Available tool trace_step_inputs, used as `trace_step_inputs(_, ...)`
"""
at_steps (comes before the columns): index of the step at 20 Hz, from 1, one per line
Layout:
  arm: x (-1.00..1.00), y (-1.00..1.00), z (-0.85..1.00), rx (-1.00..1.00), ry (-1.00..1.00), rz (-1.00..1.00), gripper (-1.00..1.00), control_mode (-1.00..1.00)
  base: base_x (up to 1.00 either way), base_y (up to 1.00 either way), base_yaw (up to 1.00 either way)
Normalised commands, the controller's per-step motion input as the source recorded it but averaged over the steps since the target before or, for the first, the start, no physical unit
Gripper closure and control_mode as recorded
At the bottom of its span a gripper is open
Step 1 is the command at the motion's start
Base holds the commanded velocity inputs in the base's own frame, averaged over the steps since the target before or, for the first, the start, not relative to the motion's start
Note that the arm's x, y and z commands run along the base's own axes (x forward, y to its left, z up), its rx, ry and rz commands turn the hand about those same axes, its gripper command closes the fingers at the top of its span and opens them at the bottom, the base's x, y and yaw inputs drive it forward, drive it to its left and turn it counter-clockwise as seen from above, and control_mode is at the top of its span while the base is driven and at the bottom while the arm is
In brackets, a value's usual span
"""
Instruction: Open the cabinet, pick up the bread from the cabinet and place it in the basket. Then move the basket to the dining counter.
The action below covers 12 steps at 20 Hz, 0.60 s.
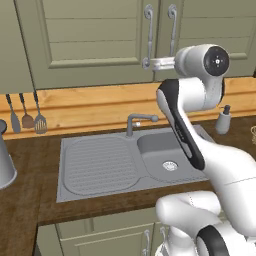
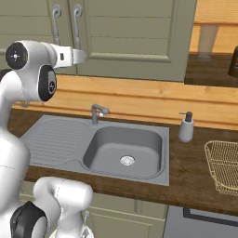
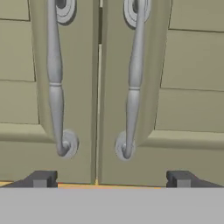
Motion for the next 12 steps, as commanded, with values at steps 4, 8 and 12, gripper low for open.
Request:
trace_step_inputs(4,0.94,0.0,0.02,0.0,-0.01,0.0,-1.0,-1.0,0.0,0.0,0.0)
trace_step_inputs(8,0.81,0.0,0.01,0.0,0.0,0.0,-1.0,-1.0,0.0,0.0,0.0)
trace_step_inputs(12,0.88,-0.02,0.0,0.0,0.0,0.0,-1.0,-1.0,0.0,0.0,0.0)
